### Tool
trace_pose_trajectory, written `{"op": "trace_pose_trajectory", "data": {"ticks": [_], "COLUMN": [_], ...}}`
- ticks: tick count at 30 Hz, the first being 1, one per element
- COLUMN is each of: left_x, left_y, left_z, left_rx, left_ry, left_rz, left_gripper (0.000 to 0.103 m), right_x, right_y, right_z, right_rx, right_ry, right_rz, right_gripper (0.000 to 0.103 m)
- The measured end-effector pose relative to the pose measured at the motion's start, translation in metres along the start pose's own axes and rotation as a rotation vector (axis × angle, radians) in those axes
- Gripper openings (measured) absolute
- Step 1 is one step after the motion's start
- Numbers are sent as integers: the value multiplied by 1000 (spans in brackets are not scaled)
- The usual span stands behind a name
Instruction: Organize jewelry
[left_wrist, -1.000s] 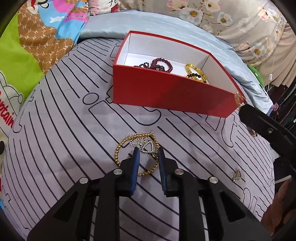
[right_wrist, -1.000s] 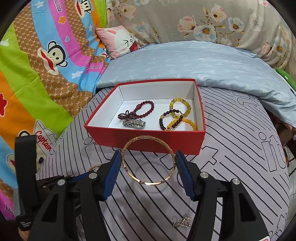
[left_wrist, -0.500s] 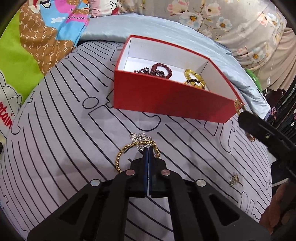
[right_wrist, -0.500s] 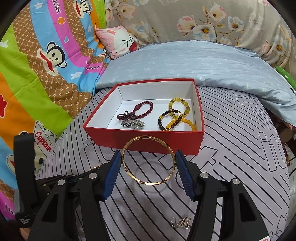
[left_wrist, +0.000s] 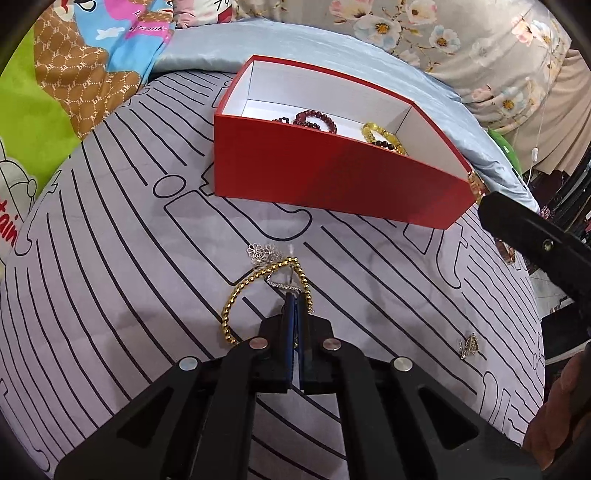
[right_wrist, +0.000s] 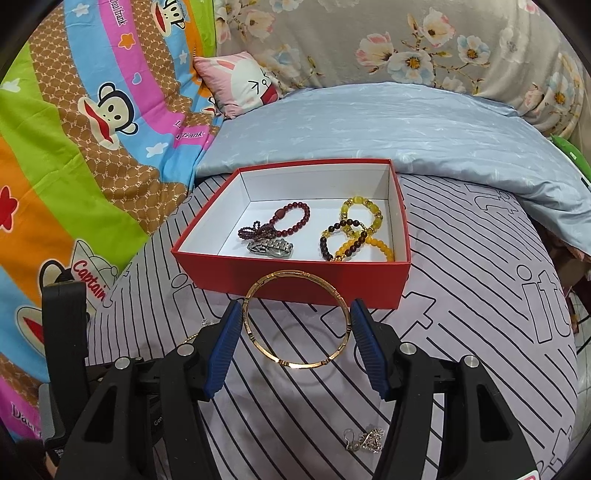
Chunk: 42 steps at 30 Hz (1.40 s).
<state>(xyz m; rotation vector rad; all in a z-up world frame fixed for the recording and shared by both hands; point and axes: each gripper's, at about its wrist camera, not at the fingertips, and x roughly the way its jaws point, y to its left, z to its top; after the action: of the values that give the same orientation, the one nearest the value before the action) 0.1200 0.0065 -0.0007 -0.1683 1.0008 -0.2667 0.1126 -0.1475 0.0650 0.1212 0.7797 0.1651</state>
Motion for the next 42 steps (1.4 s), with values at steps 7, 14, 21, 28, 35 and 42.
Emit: {"op": "trace_pose_trajectory", "data": {"ticks": [7, 14, 21, 28, 35, 42], "left_x": [0, 2, -7, -39, -74, -90], "left_y": [1, -4, -9, -14, -17, -22], "left_z": [0, 0, -6, -1, 27, 77], "left_rx": [-16, 19, 48, 37, 12, 30], "left_ry": [-6, -23, -26, -66, -141, -238], "left_rz": [-15, 15, -8, -58, -104, -108], "left_gripper": [25, 18, 17, 17, 17, 17], "right_x": [1, 2, 1, -6, -14, -15], "right_y": [0, 0, -1, -5, -7, -11], "right_z": [0, 0, 1, 1, 8, 33], "right_rx": [3, -1, 3, 11, 15, 8], "right_ry": [3, 3, -1, -12, -37, -67], "right_rz": [2, 1, 1, 2, 4, 13], "right_gripper": [58, 58, 58, 58, 58, 58]}}
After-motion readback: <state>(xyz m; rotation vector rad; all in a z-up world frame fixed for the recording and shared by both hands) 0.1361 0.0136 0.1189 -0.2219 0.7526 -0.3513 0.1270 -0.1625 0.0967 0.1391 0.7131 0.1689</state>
